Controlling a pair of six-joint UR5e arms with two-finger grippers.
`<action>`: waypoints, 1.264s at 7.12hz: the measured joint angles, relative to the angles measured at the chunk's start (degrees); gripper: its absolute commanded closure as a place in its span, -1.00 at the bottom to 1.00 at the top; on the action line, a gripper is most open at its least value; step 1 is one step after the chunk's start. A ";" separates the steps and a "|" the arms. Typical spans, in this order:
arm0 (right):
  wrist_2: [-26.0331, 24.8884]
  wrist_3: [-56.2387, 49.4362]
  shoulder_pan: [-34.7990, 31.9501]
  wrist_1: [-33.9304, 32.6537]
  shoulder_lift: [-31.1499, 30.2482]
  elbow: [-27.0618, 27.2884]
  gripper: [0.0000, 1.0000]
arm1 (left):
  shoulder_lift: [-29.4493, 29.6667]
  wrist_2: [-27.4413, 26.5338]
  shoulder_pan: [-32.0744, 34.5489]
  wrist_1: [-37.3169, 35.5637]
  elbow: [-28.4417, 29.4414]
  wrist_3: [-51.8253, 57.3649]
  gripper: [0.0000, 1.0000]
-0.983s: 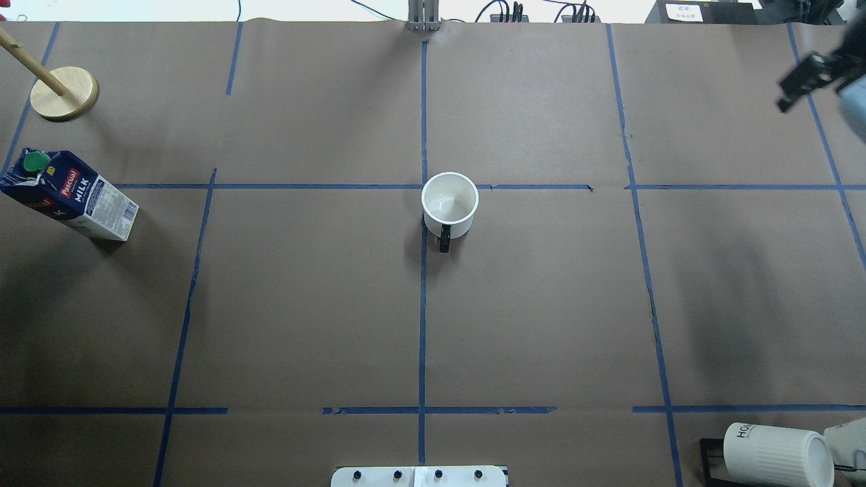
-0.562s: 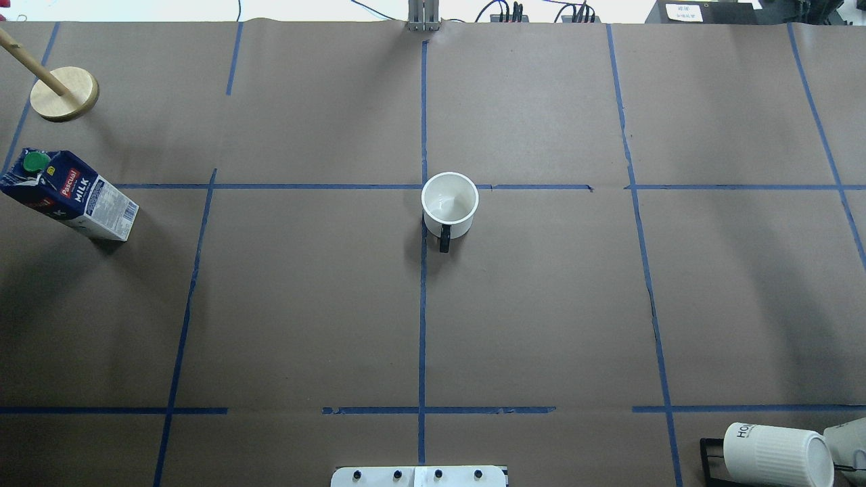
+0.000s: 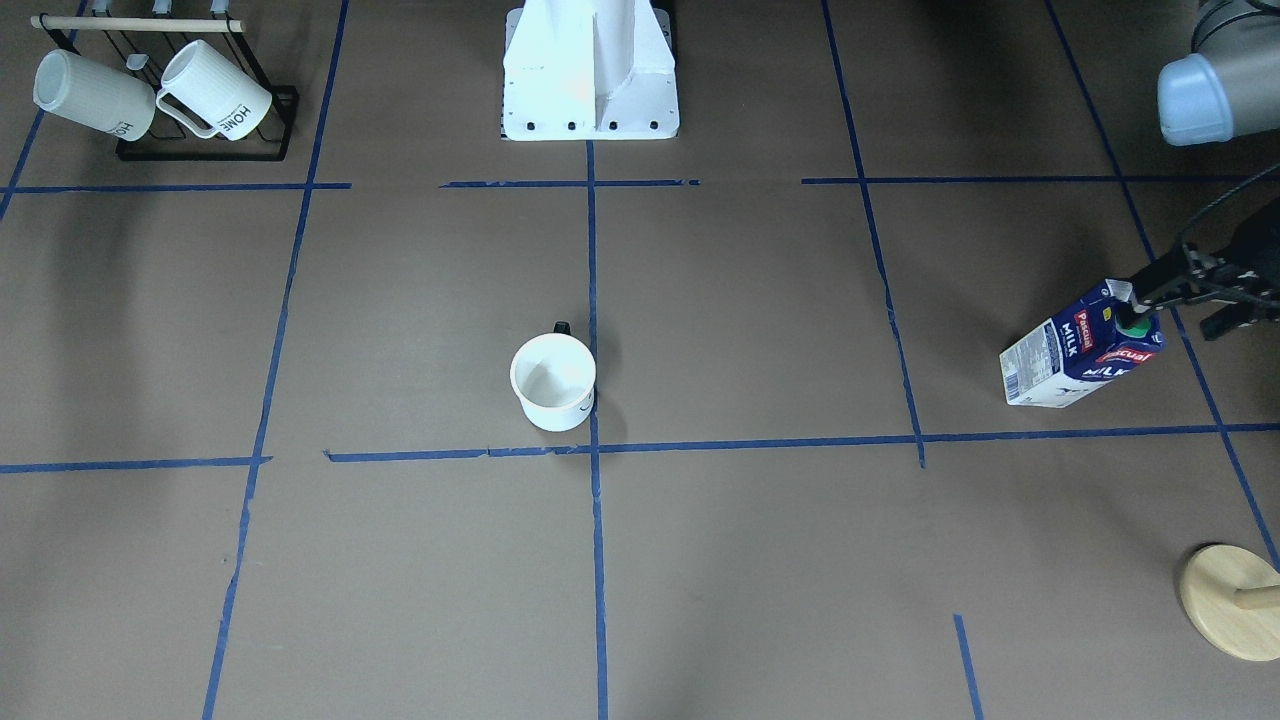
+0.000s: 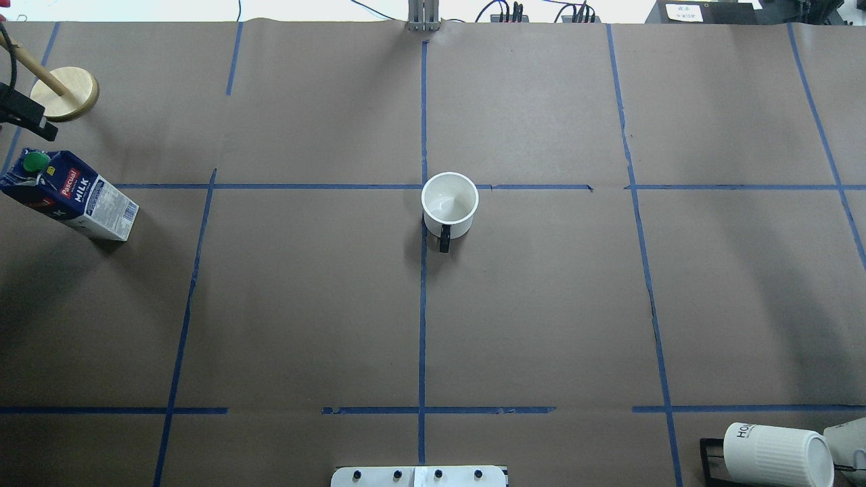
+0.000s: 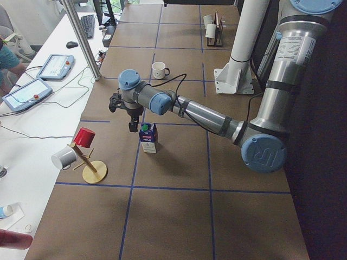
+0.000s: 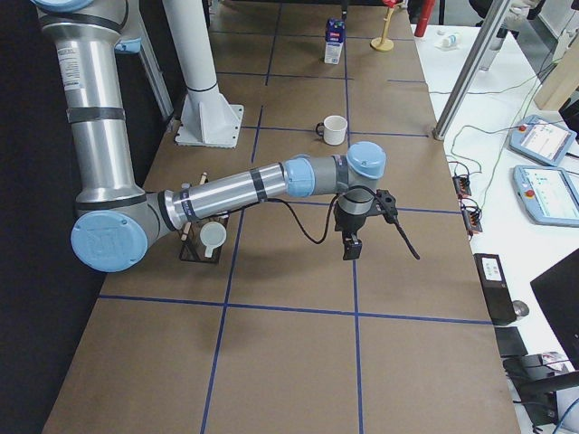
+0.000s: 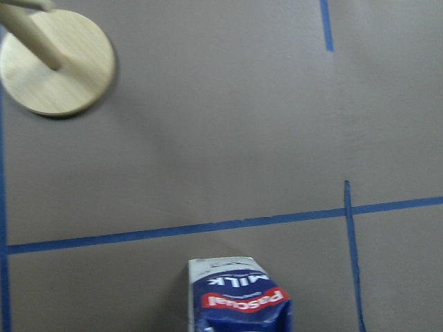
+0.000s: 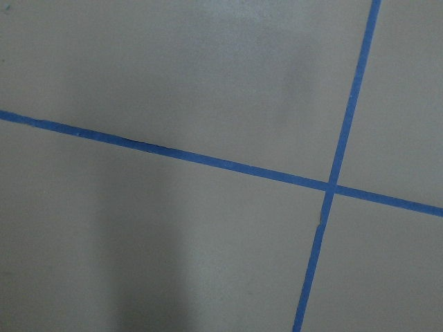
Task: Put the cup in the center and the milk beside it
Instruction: 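Lower the left gripper onto the milk carton and grasp its top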
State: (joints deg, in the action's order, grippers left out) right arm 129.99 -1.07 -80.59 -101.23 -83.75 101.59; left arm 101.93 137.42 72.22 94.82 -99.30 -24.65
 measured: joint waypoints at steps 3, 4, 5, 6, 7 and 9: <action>0.00 0.02 0.00 0.06 -0.01 -0.07 -1.00 | -0.79 -4.55 -4.23 0.13 0.72 -0.22 -1.00; 0.01 0.02 0.00 0.07 -0.04 -0.10 -1.00 | -1.12 -5.37 -5.20 0.21 1.11 -0.17 -1.00; 0.00 0.02 0.00 0.07 -0.07 -0.16 -1.00 | -1.29 -5.69 -5.81 0.25 1.52 -0.12 -0.99; 0.00 0.02 0.00 0.07 -0.11 -0.19 -1.00 | -1.34 -5.82 -6.12 0.27 1.79 -0.08 -0.60; 0.00 0.02 0.00 0.07 -0.15 -0.19 -1.00 | -1.37 -6.00 -6.24 0.27 1.93 -0.03 -0.10; 0.01 0.02 0.00 0.07 -0.18 -0.17 -1.00 | -1.11 -6.41 -6.25 0.12 1.66 -0.21 0.12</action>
State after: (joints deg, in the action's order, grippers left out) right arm 129.99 -1.06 -80.59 -101.16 -83.93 101.42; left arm 100.82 131.01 65.97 94.94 -97.64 -24.86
